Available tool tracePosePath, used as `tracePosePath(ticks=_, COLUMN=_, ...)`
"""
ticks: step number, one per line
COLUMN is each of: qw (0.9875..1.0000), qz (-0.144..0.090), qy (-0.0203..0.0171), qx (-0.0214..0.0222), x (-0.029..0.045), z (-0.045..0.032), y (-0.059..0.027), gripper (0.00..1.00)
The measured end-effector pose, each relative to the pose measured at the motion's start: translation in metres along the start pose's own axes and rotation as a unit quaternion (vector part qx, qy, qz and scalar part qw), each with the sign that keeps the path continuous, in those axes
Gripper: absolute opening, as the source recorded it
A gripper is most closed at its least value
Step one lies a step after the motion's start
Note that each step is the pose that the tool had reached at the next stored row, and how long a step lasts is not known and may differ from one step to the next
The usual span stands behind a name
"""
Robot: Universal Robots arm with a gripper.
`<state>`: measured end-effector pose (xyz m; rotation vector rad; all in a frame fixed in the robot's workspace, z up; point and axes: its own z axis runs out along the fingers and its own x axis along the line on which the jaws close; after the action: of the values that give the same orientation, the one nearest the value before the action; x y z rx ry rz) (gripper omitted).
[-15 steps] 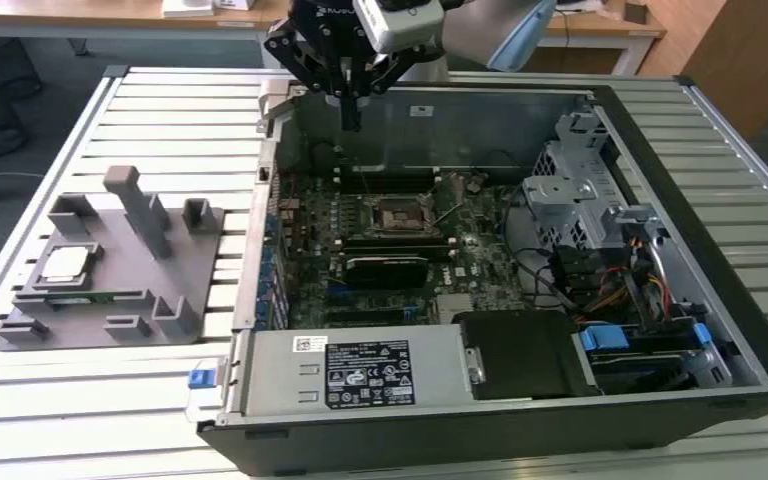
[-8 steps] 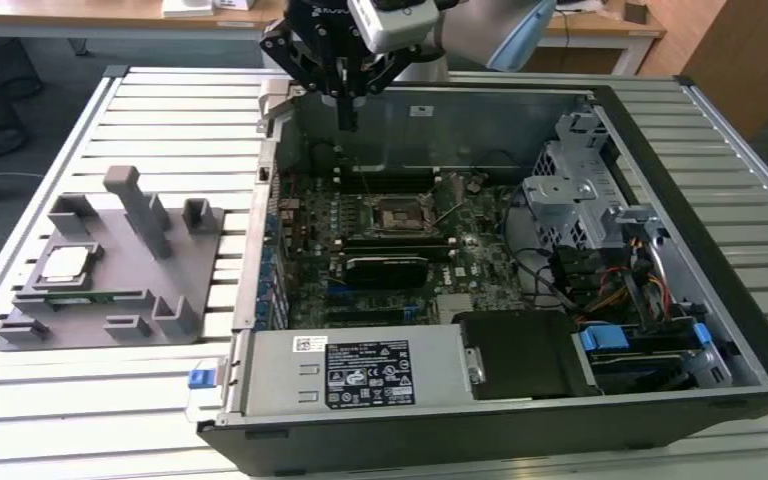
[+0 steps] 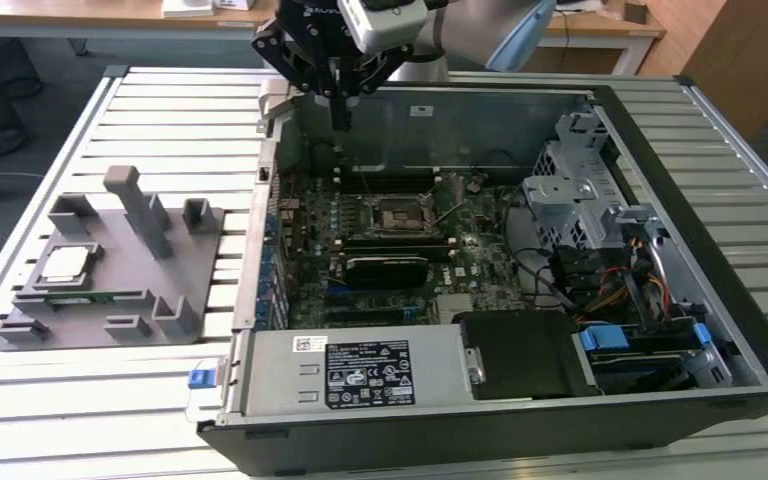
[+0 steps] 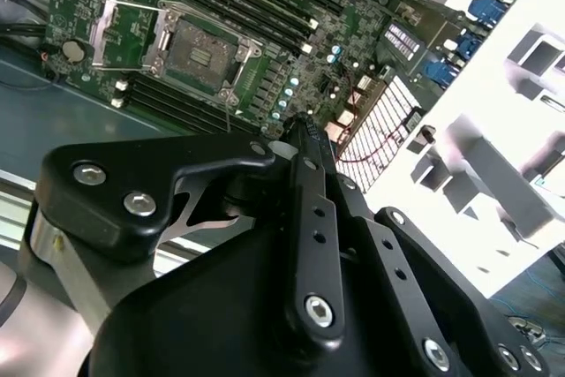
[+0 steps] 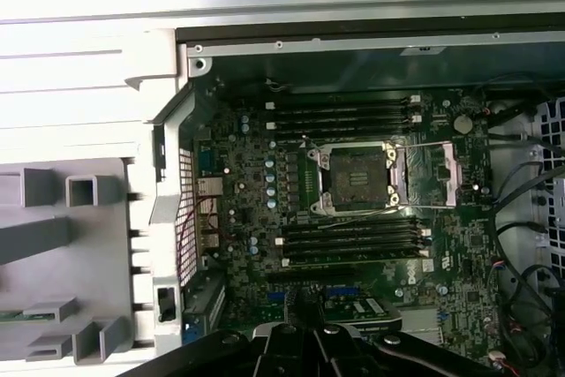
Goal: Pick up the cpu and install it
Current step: 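Reach for the cpu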
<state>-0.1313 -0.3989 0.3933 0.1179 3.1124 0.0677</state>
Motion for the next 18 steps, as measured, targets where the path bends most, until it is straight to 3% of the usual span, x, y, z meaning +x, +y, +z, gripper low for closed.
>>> tracePosePath(ticks=18, qw=1.0, qz=0.0, qy=0.0, qx=0.0, x=0.0095, z=0.0002, y=-0.0007, gripper=0.11)
